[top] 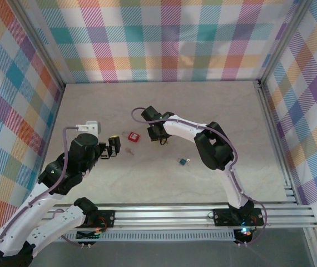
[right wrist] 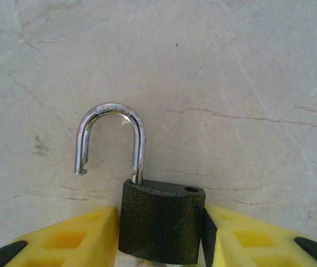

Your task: Lock with the key

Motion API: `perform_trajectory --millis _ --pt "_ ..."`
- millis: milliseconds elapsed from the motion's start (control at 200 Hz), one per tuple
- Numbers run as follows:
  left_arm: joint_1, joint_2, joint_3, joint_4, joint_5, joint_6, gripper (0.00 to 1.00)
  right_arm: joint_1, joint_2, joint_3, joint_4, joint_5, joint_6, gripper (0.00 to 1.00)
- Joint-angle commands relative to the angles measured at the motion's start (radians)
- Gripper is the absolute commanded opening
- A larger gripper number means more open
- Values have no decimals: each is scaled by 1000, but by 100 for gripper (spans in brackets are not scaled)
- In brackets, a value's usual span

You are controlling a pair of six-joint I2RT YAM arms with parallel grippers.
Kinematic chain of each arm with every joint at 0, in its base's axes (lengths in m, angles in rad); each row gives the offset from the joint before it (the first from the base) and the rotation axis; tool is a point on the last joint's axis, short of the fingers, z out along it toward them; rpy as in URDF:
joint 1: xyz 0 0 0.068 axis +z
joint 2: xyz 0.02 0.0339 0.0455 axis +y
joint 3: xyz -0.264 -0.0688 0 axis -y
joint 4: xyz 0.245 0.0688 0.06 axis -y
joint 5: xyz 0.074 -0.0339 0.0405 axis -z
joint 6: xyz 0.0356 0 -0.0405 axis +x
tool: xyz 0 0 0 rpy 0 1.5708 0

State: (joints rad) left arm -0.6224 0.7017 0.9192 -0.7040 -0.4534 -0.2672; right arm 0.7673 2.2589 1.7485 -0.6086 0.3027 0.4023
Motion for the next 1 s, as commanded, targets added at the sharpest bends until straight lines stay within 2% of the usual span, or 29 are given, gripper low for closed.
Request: perform_trajectory --millis 0,185,540,995 --pt "15 -12 -12 23 1 16 100 -4 40 2 -22 16 -18 40" --pt "16 -12 -11 23 4 16 100 -5 4 -41 4 -5 -32 37" --pt "18 -11 -12 28 13 17 100 -5 -139 -194 117 -152 -52 37" --pt "24 -3 -13 31 28 17 100 -5 -282 -356 182 -255 -56 37"
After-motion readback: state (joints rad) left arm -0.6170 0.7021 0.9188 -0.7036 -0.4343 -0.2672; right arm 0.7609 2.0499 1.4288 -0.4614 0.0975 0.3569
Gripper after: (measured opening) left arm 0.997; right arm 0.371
